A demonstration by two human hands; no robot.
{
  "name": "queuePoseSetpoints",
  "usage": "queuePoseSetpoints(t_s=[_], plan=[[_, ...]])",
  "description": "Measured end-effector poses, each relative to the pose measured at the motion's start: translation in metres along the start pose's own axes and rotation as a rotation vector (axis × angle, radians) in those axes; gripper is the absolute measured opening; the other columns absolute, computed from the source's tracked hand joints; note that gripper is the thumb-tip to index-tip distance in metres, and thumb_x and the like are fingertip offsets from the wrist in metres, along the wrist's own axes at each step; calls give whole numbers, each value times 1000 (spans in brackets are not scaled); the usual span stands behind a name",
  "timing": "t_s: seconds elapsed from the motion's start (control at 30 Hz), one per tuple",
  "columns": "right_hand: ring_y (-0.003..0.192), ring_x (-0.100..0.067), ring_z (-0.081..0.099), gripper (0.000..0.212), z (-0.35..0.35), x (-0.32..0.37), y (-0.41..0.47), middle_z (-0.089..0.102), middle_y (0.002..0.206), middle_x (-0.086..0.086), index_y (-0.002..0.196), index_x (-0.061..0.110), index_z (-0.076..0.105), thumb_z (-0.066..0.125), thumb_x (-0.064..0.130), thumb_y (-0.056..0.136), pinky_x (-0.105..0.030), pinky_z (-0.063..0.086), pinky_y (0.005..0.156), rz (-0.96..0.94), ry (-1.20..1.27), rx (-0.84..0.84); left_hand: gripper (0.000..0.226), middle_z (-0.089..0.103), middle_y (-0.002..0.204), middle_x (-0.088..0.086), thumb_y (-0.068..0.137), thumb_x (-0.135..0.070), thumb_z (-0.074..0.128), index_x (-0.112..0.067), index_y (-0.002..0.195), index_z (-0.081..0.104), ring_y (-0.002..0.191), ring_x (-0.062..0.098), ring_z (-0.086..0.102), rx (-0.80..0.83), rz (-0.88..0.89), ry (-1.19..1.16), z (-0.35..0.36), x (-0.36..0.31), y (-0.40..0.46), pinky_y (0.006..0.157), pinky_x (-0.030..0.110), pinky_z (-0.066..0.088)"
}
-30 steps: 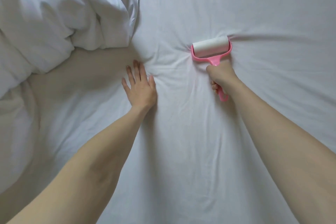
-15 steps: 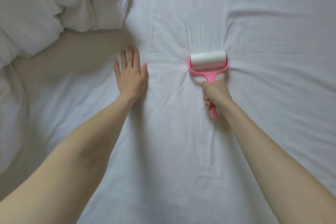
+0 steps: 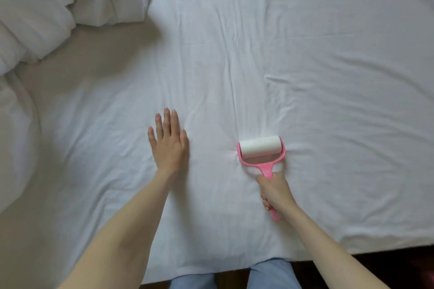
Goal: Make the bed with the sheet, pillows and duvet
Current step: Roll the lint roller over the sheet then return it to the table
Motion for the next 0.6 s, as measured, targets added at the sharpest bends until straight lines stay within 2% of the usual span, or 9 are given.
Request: queuePoseSetpoints(t_s=[0.17, 0.27, 0.37, 0.47, 0.6], plan=[[40, -16, 29, 22, -2, -39, -26, 32, 46, -3, 60, 12, 36, 46, 11, 80, -24, 26, 43, 50, -23, -4, 61, 4, 162, -2, 95, -38, 10, -21, 154, 9, 149, 22, 0, 11, 15, 26, 6, 6, -21, 117, 45, 0], [43, -17, 34, 19, 2, -30, -25, 36, 51, -7, 61, 12, 38, 45, 11, 79, -24, 28, 43, 19, -55, -23, 56, 2, 162, -2, 100, -31, 23, -21, 154, 8, 149, 22, -2, 12, 17, 19, 6, 5, -22, 117, 46, 0], [42, -19, 36, 20, 3, -6, -10, 38, 53, -8, 62, 13, 41, 48, 13, 80, -22, 28, 41, -30, -114, -32, 57, 2, 162, -1, 101, -28, 29, -21, 154, 8, 149, 22, -2, 0, 12, 19, 6, 7, -20, 117, 45, -1], [34, -18, 37, 26, 4, 32, 8, 41, 45, -7, 59, 11, 46, 53, 17, 84, -22, 30, 38, -119, -148, -17, 58, 3, 162, -1, 101, -28, 31, -21, 154, 9, 149, 22, -1, -5, 28, 14, 7, 7, -18, 117, 46, -1], [33, -18, 37, 20, 8, 92, 31, 42, 44, -6, 61, 12, 44, 48, 14, 81, -23, 32, 42, -177, -222, 43, 58, 2, 162, -3, 98, -35, 22, -24, 154, 10, 149, 20, -1, -16, 61, 30, 1, 8, -2, 117, 45, -1]])
Point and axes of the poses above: each hand's wrist, its own y-axis towards the middle knuckle, its own z-axis out of the palm, x = y × z, the point moved 6 cm from there along y, towards the middle knuckle
